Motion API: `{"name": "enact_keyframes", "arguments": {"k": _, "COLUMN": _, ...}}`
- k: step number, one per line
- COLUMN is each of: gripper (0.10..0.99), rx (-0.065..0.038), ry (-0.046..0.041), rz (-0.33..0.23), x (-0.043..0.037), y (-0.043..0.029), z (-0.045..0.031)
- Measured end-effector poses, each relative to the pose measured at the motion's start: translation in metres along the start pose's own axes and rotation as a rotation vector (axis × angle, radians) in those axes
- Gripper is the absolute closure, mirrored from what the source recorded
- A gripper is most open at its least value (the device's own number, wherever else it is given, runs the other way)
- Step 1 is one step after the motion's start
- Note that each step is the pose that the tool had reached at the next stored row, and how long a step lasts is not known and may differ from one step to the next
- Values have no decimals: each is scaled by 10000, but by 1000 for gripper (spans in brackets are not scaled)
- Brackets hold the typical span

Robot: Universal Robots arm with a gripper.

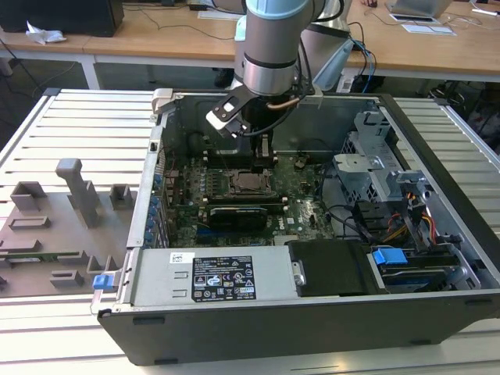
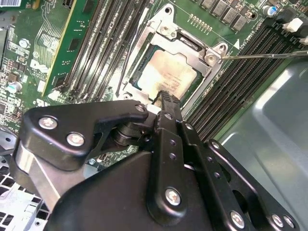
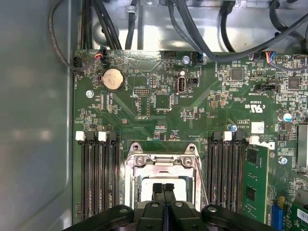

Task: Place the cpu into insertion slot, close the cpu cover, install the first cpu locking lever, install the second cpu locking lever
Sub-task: 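Close the cpu cover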

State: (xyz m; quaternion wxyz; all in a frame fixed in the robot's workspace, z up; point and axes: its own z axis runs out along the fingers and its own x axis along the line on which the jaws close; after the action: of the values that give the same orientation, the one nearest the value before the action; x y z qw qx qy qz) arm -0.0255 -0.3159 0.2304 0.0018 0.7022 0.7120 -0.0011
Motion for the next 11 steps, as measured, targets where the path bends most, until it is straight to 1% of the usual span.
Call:
{"name": "enact_keyframes", "arguments": {"k": 5, "gripper": 980, "rx": 1, "ry": -3, "rz": 0, "x": -1, "y": 0, "z": -22}}
{"name": "enact_keyframes", "arguments": {"k": 9, "gripper": 980, "rx": 0, "ry": -1, "rz": 0, "x": -1, "y": 0, "z": -94}}
{"name": "enact_keyframes", "arguments": {"k": 11, "gripper": 980, "rx": 1, "ry": -1, "rz": 0, "x": -1, "y": 0, "z": -153}}
